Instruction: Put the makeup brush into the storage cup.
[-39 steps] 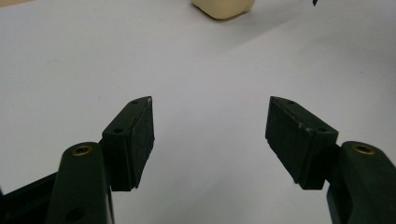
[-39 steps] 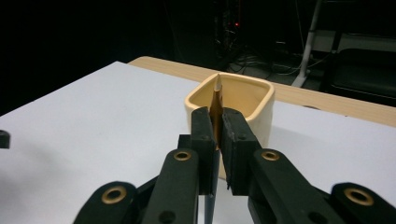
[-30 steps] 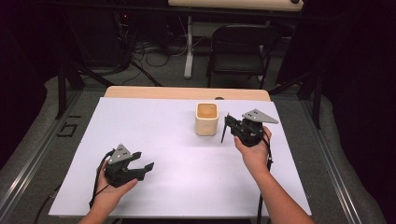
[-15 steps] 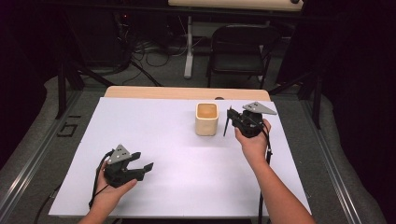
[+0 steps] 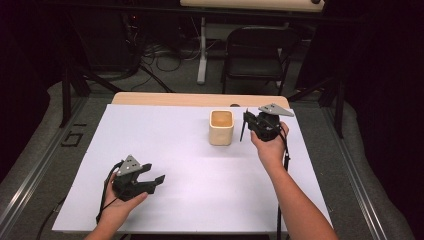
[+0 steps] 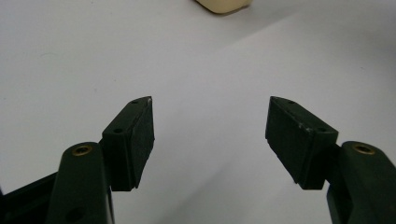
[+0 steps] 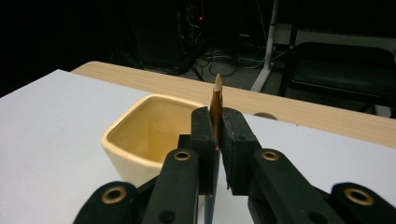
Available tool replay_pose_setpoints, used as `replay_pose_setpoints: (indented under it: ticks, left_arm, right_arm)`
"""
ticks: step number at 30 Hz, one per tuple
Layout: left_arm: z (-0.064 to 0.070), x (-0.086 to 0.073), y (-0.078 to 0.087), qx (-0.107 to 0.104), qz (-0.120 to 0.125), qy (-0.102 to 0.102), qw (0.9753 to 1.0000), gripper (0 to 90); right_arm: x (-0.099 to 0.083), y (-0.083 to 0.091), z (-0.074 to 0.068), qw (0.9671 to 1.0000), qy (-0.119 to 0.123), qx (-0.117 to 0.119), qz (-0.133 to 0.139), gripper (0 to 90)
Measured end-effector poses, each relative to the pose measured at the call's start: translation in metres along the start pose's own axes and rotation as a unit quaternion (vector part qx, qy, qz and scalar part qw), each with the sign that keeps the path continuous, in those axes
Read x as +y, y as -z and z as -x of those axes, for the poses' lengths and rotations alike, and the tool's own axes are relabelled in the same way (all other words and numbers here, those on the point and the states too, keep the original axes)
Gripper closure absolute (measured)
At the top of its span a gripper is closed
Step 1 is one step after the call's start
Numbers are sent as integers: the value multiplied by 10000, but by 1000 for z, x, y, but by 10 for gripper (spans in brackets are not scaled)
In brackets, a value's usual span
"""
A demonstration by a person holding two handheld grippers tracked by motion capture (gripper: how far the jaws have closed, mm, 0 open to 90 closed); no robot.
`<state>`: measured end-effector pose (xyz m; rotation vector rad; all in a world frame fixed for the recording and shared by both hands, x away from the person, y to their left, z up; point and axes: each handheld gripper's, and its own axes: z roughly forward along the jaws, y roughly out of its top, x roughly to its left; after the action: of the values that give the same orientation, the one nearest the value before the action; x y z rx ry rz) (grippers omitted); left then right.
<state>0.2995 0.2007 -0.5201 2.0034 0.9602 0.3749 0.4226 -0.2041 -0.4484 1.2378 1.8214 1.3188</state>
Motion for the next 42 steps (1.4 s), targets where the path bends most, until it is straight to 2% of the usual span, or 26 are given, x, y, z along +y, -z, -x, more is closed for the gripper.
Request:
replay_pose_setpoints:
  ticks: [2, 5, 9, 20, 30, 42]
  left_arm:
    - [0, 0, 0, -1, -4, 3, 10000, 331]
    - [0, -1, -1, -3, -33, -8, 10000, 331]
    - [0, -1, -2, -10, -44, -7, 10000, 331]
    - [-1, -1, -1, -3, -37, 9, 10000, 332]
    - [-1, -1, -2, -20, -39, 18, 10000, 331]
    - [-1, -1, -2, -23, -56, 16, 10000, 332]
  right_arm:
    - [3, -1, 0, 10000, 4, -12, 20, 841]
    - [19, -2, -1, 9999, 93, -65, 90, 841]
    - [30, -2, -3, 9998, 132, -78, 126, 841]
    - [61, -3, -16, 9990, 343, -89, 279, 841]
    - [69, -4, -27, 9986, 387, -1, 349, 841]
    - [66, -14, -42, 9984, 459, 123, 299, 841]
